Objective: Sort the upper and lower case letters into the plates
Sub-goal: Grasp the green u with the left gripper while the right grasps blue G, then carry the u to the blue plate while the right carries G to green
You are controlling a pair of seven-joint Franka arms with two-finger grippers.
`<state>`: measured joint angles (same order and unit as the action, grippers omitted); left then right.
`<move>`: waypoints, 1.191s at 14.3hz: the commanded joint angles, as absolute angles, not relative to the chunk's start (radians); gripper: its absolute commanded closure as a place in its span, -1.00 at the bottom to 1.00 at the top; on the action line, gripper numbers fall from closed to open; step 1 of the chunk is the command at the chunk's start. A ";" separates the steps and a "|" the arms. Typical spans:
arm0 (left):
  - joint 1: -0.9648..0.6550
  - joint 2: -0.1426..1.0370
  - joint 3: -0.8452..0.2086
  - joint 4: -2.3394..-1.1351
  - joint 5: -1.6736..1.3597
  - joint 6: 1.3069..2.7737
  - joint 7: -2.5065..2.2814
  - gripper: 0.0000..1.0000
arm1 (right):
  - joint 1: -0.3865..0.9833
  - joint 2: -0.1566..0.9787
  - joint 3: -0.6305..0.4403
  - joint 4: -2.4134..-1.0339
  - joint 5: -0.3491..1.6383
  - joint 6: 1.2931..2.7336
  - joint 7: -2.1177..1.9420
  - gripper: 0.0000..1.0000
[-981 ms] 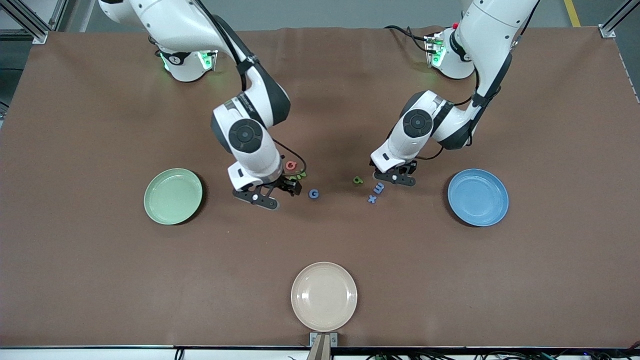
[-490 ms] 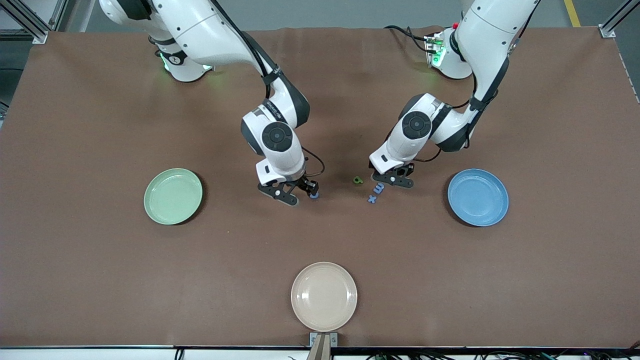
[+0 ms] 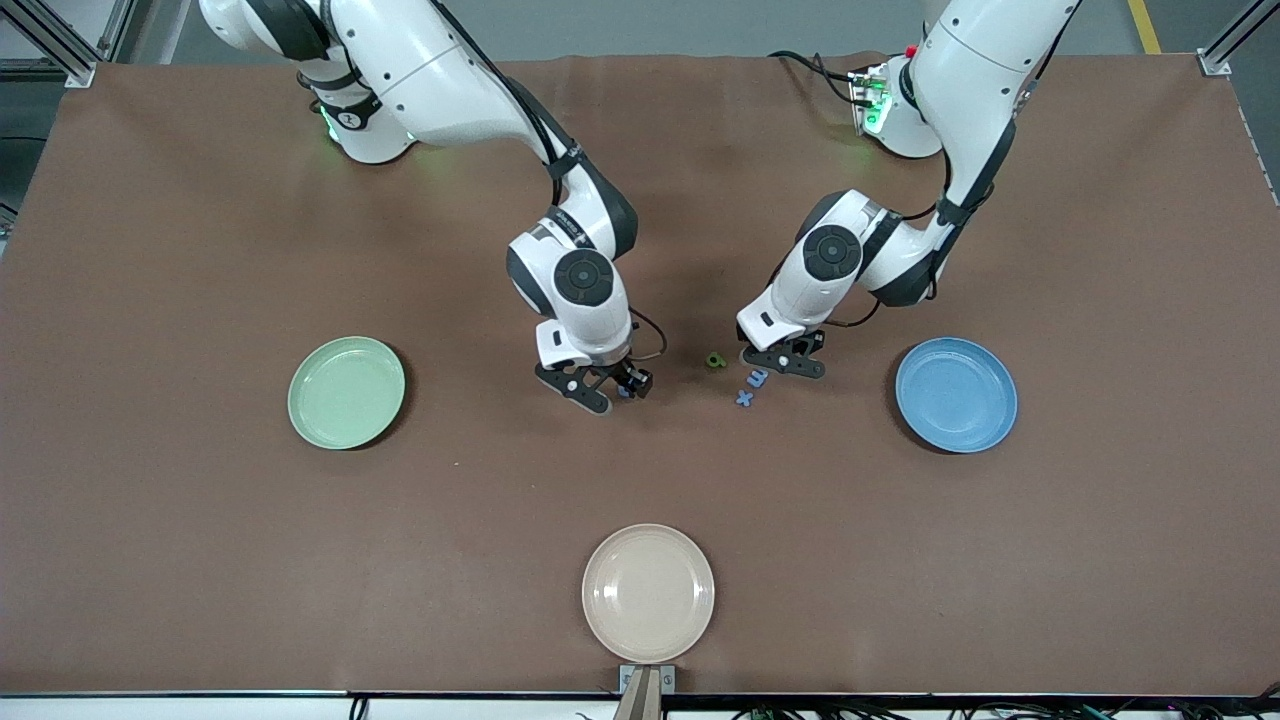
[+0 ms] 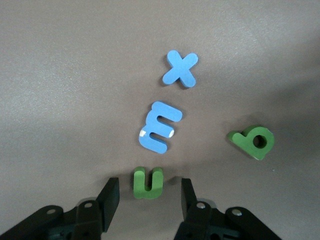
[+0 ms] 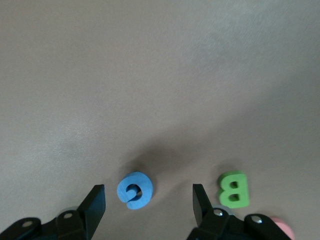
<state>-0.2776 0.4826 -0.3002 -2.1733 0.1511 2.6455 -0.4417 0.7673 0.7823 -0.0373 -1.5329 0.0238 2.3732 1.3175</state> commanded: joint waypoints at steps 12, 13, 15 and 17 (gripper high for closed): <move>-0.282 0.502 -0.296 -2.143 0.218 2.655 -0.531 0.77 | 0.807 0.870 -0.052 -1.434 -0.071 2.310 1.404 0.10; -0.279 0.497 -0.296 -2.143 0.218 2.652 -0.531 0.81 | 0.807 0.870 -0.052 -1.434 -0.083 2.310 1.402 0.09; -0.264 0.465 -0.296 -2.145 0.219 2.602 -0.529 0.85 | 0.805 0.870 -0.052 -1.434 -0.098 2.313 1.404 0.09; -0.240 0.414 -0.296 -2.145 0.221 2.545 -0.523 0.86 | 0.805 0.870 -0.052 -1.434 -0.101 2.313 1.402 0.09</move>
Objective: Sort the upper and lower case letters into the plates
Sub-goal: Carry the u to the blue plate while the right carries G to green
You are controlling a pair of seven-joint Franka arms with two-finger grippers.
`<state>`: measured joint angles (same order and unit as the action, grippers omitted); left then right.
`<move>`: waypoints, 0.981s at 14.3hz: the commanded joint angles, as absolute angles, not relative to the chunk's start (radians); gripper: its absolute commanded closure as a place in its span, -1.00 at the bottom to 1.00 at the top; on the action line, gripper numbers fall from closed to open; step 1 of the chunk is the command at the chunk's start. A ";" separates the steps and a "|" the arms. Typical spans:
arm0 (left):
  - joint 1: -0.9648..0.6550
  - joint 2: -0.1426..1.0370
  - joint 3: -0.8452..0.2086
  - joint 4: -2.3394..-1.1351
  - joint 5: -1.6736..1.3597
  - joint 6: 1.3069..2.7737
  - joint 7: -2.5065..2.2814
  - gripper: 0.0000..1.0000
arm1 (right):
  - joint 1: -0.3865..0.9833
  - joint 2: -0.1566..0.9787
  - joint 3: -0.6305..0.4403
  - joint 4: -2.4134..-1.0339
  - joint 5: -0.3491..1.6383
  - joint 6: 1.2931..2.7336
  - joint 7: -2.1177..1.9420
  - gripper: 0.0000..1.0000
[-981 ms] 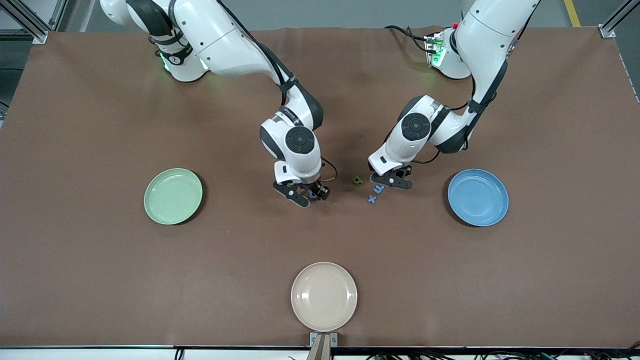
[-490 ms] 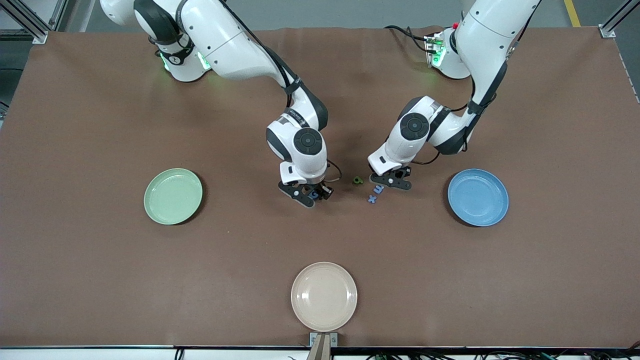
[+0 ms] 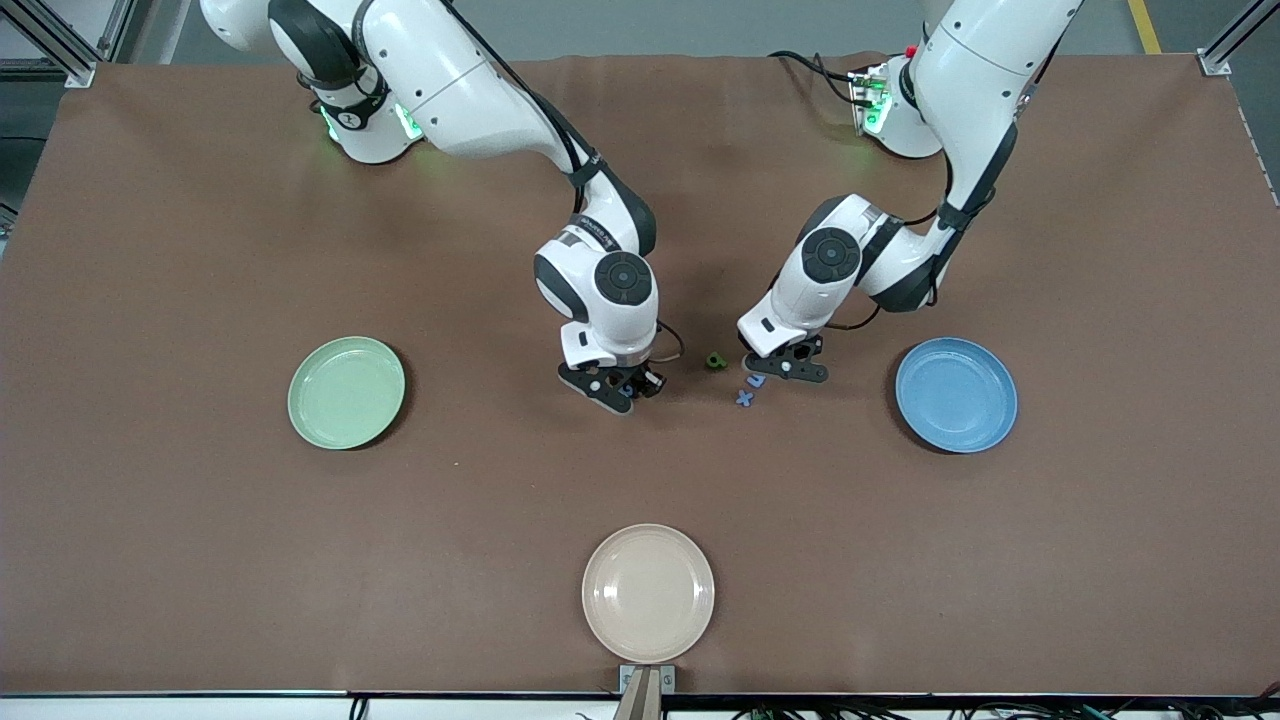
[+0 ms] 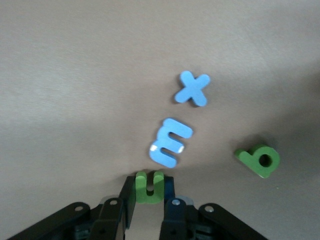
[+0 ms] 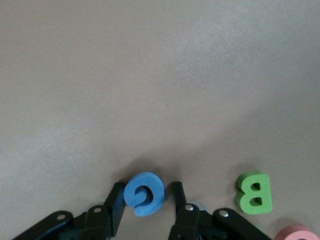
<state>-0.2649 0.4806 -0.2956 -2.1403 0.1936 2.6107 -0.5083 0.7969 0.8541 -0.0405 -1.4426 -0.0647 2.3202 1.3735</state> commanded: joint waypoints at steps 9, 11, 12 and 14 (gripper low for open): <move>-0.002 0.319 -0.299 -2.172 0.259 2.464 -0.427 0.92 | 0.776 0.842 -0.057 -1.442 -0.112 2.277 1.353 0.99; 0.058 0.318 -0.298 -2.181 0.261 2.465 -0.352 0.92 | 0.729 0.786 -0.055 -1.448 -0.109 2.165 1.243 1.00; 0.090 0.318 -0.298 -2.192 0.261 2.465 -0.310 0.92 | 0.707 0.752 -0.054 -1.466 -0.107 2.136 1.202 1.00; 0.144 0.318 -0.298 -2.216 0.261 2.465 -0.244 0.91 | 0.643 0.634 -0.052 -1.592 -0.103 2.141 1.081 1.00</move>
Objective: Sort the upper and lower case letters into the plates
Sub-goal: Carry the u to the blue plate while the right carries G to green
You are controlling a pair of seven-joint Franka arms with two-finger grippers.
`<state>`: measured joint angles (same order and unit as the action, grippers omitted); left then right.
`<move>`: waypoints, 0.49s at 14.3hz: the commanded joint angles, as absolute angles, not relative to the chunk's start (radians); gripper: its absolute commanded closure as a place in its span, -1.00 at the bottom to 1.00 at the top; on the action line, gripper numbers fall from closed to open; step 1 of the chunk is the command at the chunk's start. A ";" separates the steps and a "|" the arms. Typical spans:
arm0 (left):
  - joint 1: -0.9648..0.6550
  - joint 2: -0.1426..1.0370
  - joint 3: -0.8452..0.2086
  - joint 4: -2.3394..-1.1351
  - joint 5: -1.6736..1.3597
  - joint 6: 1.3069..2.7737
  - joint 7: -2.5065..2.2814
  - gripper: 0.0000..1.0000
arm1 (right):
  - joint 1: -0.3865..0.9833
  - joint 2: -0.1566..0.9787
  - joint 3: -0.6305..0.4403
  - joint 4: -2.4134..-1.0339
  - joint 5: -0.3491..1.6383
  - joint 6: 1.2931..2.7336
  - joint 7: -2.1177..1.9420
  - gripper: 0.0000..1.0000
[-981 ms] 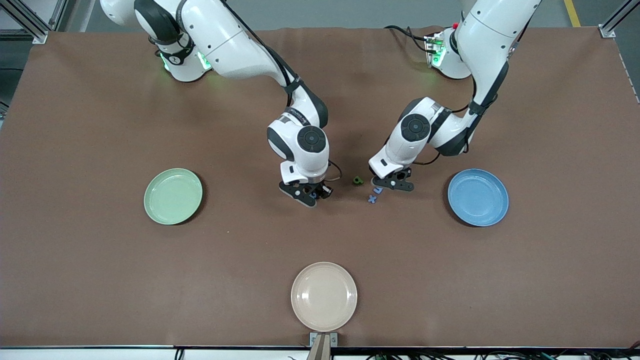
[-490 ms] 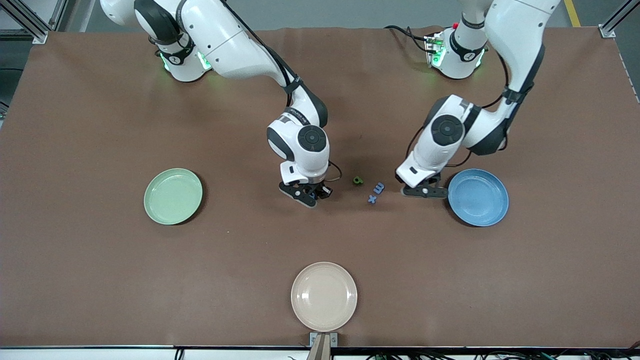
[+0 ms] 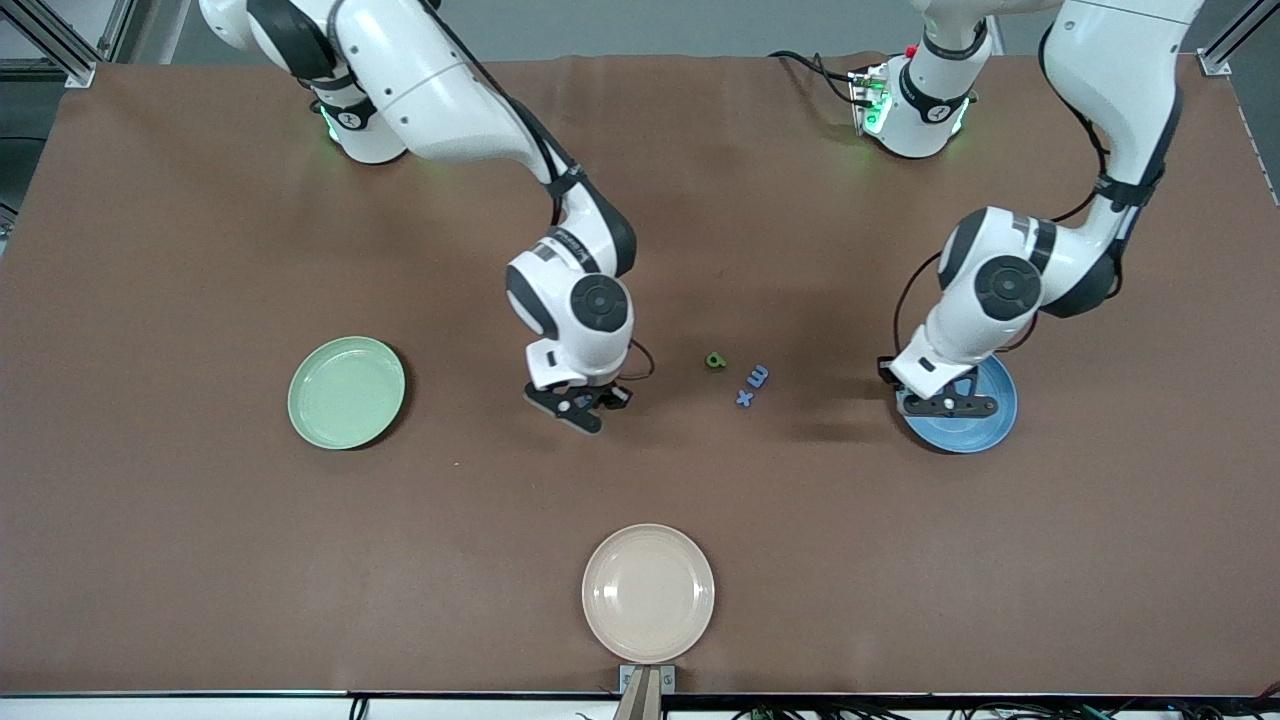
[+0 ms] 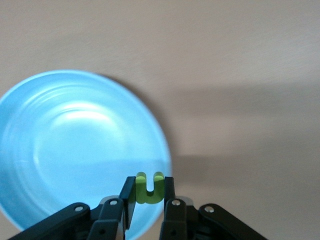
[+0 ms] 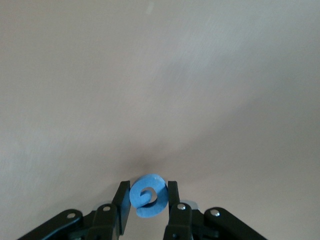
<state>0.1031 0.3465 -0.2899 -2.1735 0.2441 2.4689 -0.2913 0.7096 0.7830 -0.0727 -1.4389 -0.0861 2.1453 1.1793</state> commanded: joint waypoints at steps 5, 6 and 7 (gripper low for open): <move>0.253 0.337 -0.301 -2.247 0.391 2.482 -0.204 0.88 | 0.439 0.359 -0.046 -1.980 -0.097 2.287 0.722 1.00; 0.262 0.345 -0.301 -2.247 0.399 2.494 -0.201 0.88 | 0.401 0.324 -0.046 -2.053 -0.097 2.334 0.659 1.00; 0.267 0.354 -0.299 -2.247 0.400 2.503 -0.181 0.88 | 0.362 0.298 -0.046 -2.118 -0.097 2.382 0.600 1.00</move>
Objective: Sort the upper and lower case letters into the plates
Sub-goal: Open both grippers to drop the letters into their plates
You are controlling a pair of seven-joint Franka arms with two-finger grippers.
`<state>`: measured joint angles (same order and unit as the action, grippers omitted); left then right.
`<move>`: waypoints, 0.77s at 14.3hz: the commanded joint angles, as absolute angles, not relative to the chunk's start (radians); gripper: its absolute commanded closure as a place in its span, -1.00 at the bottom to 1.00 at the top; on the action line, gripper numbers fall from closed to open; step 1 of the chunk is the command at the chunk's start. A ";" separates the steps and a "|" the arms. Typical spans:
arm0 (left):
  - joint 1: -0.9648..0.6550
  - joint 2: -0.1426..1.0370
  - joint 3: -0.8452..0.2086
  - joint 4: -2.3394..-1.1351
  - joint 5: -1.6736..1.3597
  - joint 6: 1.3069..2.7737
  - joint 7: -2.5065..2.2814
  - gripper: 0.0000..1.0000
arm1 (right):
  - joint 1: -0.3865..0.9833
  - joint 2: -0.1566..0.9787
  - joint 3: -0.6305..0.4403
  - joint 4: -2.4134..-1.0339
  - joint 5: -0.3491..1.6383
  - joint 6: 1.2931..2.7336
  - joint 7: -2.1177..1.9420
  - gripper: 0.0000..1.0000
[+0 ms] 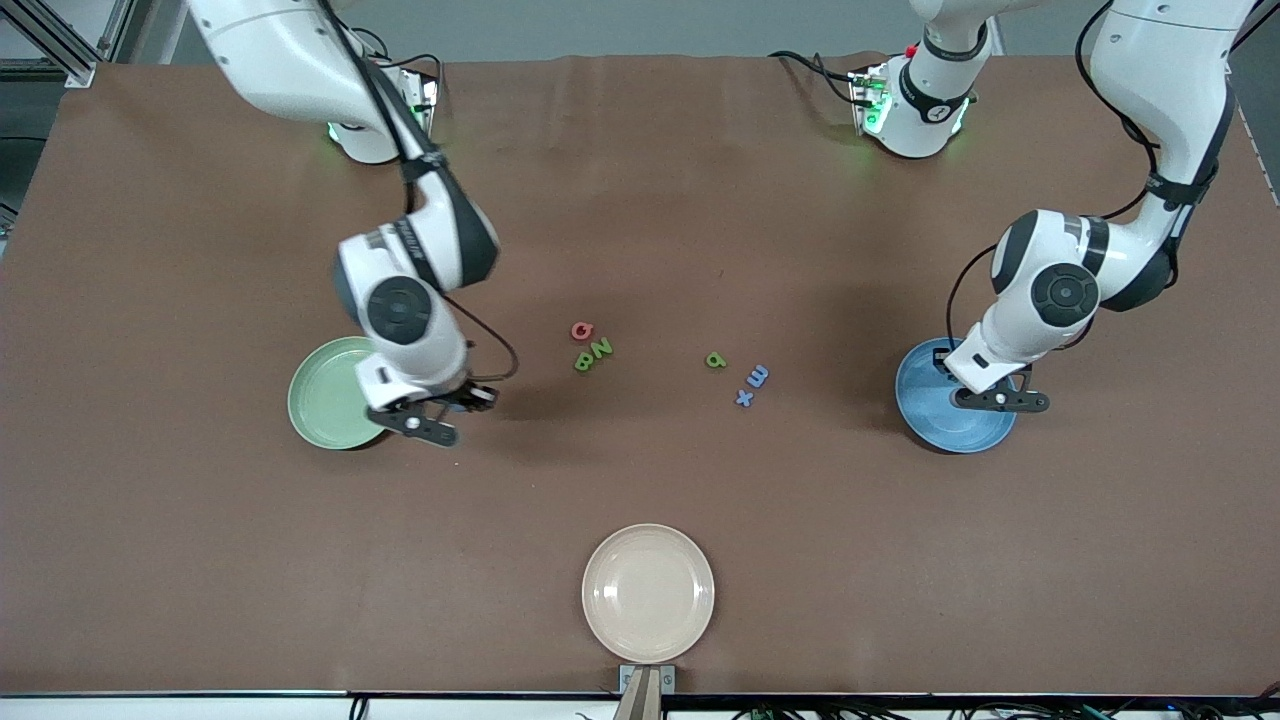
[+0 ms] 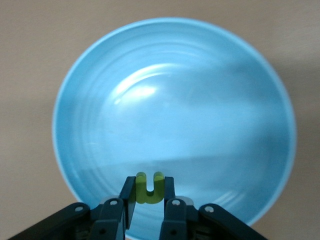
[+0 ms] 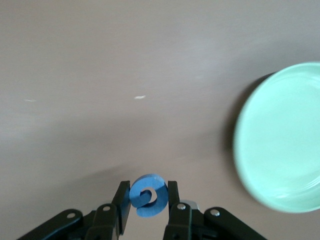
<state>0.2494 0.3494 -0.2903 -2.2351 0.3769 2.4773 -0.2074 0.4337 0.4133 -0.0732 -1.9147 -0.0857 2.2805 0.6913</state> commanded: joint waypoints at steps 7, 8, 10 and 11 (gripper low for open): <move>0.307 0.396 -0.298 -2.243 0.402 2.574 -0.117 0.75 | 0.127 0.271 -0.044 -2.393 -0.097 2.704 0.261 1.00; 0.307 0.396 -0.298 -2.243 0.402 2.574 -0.106 0.68 | 0.121 0.273 -0.044 -2.393 -0.097 2.707 0.256 1.00; 0.307 0.388 -0.298 -2.243 0.402 2.574 -0.083 0.18 | 0.118 0.278 -0.044 -2.396 -0.097 2.709 0.255 1.00; 0.307 0.382 -0.299 -2.243 0.402 2.574 -0.083 -0.30 | 0.117 0.278 -0.044 -2.396 -0.097 2.709 0.255 0.99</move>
<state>0.2935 0.4005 -0.2904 -2.2367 0.3800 2.5643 -0.0967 0.1395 0.3111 -0.0673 -2.3640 -0.0858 2.6990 0.2605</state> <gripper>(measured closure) 0.687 0.661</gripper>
